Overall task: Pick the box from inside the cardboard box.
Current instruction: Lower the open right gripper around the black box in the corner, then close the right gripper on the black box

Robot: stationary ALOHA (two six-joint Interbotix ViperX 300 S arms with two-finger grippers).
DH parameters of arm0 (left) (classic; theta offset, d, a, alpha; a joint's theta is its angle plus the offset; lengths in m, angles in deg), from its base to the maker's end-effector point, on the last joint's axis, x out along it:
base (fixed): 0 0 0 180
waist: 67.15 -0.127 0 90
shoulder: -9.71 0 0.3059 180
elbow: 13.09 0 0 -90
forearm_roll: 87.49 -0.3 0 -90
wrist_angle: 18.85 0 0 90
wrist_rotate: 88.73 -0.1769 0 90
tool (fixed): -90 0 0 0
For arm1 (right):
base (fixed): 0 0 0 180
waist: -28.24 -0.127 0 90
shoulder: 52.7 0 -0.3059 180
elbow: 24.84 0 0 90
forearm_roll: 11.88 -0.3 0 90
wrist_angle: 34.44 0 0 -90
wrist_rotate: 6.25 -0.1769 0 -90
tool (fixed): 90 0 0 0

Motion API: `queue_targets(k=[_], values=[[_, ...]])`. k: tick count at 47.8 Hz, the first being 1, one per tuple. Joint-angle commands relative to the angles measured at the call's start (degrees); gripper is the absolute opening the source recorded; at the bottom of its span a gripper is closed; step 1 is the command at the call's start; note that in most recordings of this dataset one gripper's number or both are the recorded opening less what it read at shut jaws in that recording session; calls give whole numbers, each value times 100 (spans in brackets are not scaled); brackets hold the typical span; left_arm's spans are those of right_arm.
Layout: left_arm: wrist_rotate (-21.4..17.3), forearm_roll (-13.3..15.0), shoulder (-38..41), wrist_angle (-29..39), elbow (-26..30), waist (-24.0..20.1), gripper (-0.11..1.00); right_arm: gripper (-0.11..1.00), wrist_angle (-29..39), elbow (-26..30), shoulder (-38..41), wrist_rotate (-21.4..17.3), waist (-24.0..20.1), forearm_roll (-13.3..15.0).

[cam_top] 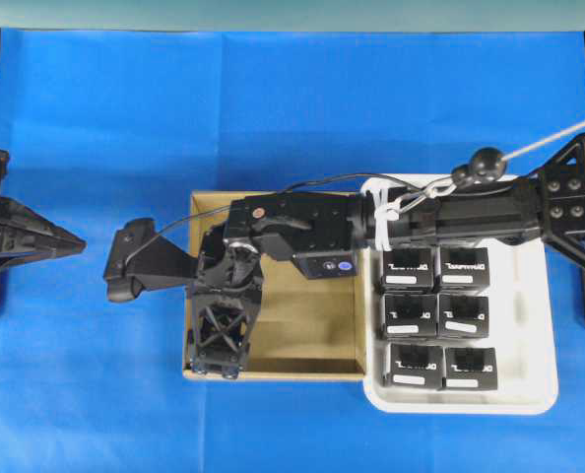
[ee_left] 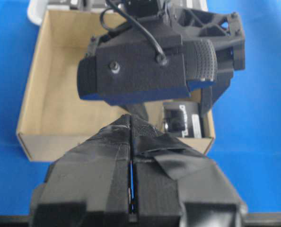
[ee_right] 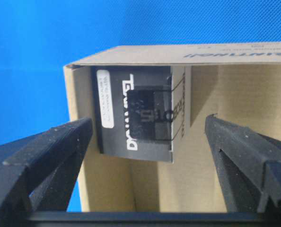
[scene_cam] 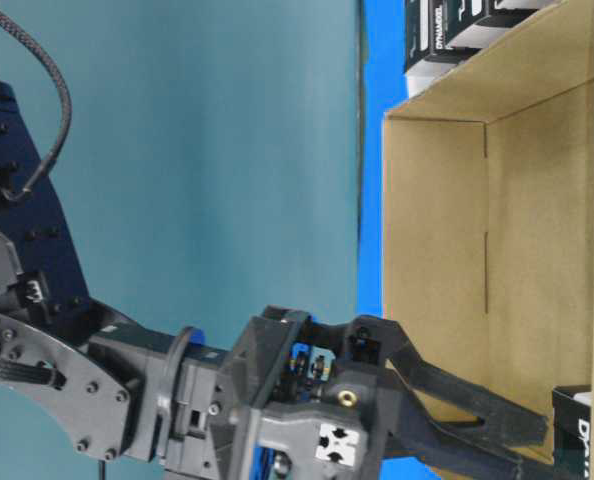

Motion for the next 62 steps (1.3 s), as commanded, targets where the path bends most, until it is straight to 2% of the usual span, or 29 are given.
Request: queue_targets(k=[1,29,37,62], values=[[9,-9,26,-26,79,9,-5,99,-62,35,35,18,-9,-26],[9,-9,35,-35,70,9,-5,99,-220,-9,211,105,0,-18],[9,-9,26,-44,70,9,-5,99,-352,-26,202,70,88,237],[18,-9,26,-53,79,9,-5,99,-325,-18,70,88,413,571]])
